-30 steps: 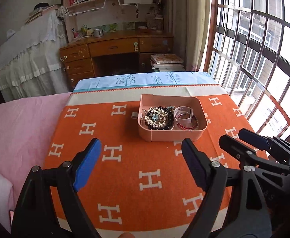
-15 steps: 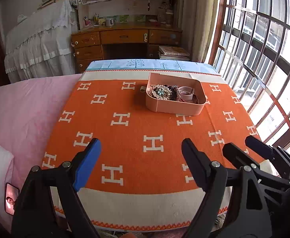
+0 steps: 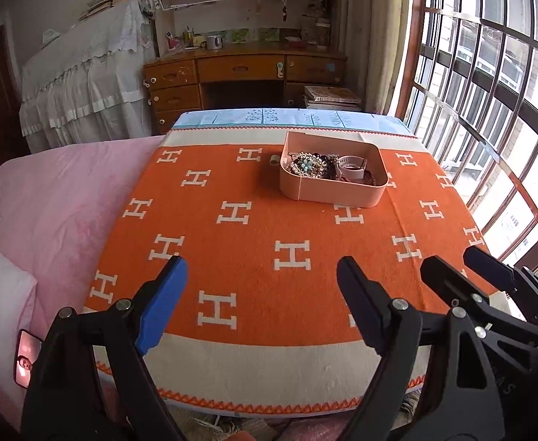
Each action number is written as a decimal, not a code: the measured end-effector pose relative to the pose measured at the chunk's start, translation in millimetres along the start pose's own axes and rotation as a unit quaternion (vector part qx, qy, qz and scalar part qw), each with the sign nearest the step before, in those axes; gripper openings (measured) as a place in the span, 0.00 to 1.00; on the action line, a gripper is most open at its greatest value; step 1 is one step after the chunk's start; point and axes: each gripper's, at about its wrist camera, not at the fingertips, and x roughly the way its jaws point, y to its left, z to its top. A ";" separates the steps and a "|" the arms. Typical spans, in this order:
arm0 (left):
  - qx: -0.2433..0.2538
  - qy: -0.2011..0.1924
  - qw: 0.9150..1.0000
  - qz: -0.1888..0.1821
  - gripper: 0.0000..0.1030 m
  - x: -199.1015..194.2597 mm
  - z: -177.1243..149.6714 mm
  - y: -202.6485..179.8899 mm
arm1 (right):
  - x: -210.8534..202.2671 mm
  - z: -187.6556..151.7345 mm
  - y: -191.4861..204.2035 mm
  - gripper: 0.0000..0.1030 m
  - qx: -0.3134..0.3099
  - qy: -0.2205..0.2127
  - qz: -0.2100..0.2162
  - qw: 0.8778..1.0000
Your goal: Organize jewelry
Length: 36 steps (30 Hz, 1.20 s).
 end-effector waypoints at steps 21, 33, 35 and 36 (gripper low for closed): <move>-0.002 -0.010 1.000 0.010 0.79 -5.0 0.4 -2.2 | -11.8 4.6 2.1 0.64 -0.004 -0.009 0.001 1.000; -0.004 -0.003 1.000 0.011 0.79 -3.7 -3.8 -0.6 | -11.0 7.1 3.1 0.64 -0.002 -0.006 0.003 1.000; -0.004 0.000 1.000 0.012 0.79 -1.5 -4.5 0.0 | -11.5 6.6 2.9 0.64 -0.002 -0.004 0.002 1.000; -0.004 0.001 1.000 0.011 0.79 -1.1 -4.5 -0.1 | -11.0 6.4 3.4 0.64 -0.002 -0.004 0.003 1.000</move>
